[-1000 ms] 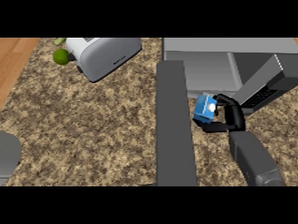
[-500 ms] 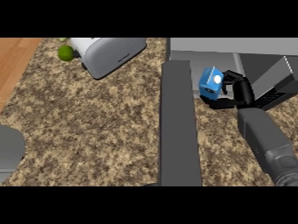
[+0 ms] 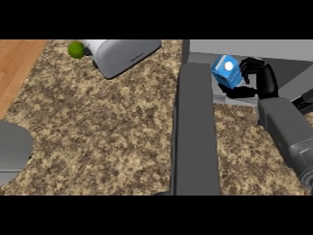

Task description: Pick up the milk, place it into the microwave and close the microwave

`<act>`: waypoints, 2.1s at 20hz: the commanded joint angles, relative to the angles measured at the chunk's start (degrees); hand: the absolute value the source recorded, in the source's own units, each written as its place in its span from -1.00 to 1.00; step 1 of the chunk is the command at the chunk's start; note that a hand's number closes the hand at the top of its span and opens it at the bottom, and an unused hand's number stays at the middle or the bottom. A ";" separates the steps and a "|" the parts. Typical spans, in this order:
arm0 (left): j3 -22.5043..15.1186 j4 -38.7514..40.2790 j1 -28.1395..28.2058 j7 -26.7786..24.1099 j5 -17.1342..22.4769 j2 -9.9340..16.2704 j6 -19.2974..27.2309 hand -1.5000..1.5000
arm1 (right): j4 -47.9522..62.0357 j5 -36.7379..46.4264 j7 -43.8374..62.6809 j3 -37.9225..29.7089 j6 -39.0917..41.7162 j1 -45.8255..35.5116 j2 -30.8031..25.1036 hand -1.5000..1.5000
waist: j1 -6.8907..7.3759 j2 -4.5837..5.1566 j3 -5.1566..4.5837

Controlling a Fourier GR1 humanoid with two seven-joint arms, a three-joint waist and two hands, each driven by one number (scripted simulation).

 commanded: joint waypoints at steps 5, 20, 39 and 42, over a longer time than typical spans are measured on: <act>-0.34 1.37 -2.64 0.61 -0.27 1.47 1.08 -1.00 | 1.16 1.20 2.67 0.02 -5.18 -2.28 -4.41 1.00 | 1.27 1.03 0.13; -0.97 4.20 -7.20 0.38 -0.54 3.93 0.59 -1.00 | 2.28 0.78 5.20 -1.45 -7.94 -4.34 -8.09 1.00 | 3.76 2.89 0.36; -1.17 6.01 -9.47 0.50 -4.30 5.27 -0.30 -1.00 | 2.61 0.60 4.55 -2.31 -8.31 -4.97 -9.64 1.00 | 5.23 3.85 0.50; -0.69 6.47 -9.64 0.33 -4.99 5.77 -0.77 -1.00 | 1.79 -1.06 4.24 -3.78 -6.17 -7.05 -8.28 -1.00 | 6.03 3.63 0.62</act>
